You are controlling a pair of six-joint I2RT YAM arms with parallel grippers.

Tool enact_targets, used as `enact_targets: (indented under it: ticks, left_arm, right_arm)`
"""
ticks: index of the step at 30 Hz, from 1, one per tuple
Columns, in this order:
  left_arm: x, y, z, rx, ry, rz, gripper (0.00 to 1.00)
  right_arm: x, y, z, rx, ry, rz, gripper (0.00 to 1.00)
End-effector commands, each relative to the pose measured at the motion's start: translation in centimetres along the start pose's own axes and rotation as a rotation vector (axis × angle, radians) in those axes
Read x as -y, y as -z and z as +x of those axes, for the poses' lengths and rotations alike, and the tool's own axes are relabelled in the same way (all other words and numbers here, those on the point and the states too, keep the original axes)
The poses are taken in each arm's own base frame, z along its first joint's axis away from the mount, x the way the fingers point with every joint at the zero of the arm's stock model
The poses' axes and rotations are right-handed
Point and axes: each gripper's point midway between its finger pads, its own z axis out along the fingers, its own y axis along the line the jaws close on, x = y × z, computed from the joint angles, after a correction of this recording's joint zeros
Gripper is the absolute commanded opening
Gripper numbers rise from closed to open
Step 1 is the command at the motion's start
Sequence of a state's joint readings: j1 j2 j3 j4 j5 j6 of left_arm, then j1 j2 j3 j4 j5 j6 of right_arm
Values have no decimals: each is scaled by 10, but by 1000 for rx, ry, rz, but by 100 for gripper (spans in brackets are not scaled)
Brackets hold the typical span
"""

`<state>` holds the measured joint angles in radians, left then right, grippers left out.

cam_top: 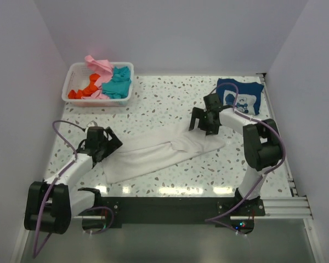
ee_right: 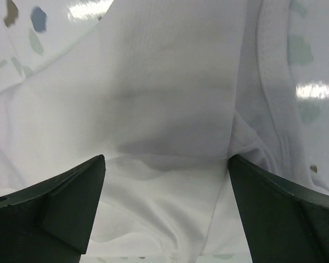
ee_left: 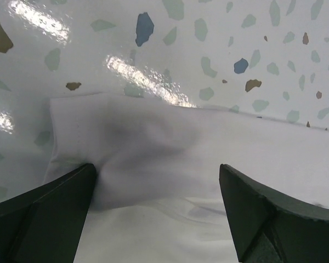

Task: Fold and stack the t-shirts
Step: Fold the tshirt

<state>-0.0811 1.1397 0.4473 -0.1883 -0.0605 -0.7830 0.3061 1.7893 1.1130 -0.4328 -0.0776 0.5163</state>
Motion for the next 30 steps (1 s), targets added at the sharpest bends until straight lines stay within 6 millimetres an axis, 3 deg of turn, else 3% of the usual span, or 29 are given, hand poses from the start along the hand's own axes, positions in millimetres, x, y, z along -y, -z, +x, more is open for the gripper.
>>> enact_targets:
  ticks: [1, 3, 4, 6, 7, 9, 10, 12, 13, 22, 23, 30]
  left_arm:
    - [-9, 5, 38, -98, 16, -29, 100]
    - [-9, 7, 48, -115, 34, -35, 100]
    - [-8, 8, 52, -123, 33, -39, 100]
    - [-4, 12, 64, -138, 35, -32, 100]
    - [-7, 13, 71, -156, 38, -37, 100]
    - [-5, 17, 75, -168, 62, -18, 100]
    - [-8, 19, 81, -180, 66, -16, 100]
    - [-6, 25, 83, -185, 91, 5, 100]
    - [-8, 27, 88, -194, 93, 3, 100]
    - [-15, 41, 126, -285, 143, 25, 100]
    - [-14, 42, 128, -291, 139, 29, 100]
    - [-14, 53, 157, -376, 107, 14, 100]
  right_arm:
    - [-3, -32, -16, -12, 53, -16, 99]
    - [-1, -49, -18, -53, 64, 1, 99]
    - [-7, -50, -34, -40, 92, -8, 99]
    - [-9, -66, -35, -77, 111, -9, 99]
    - [-16, -65, -51, -56, 126, -18, 99]
    - [-16, -81, -54, -73, 136, -11, 99]
    - [-24, -78, -69, -58, 153, -17, 99]
    - [-24, -89, -71, -82, 169, -12, 99]
    - [-32, -88, -85, -56, 180, -24, 99]
    - [-73, -112, -122, -32, 191, -166, 99]
    - [-72, -121, -120, -43, 190, -169, 99]
    - [-92, -130, -134, -16, 186, -252, 99]
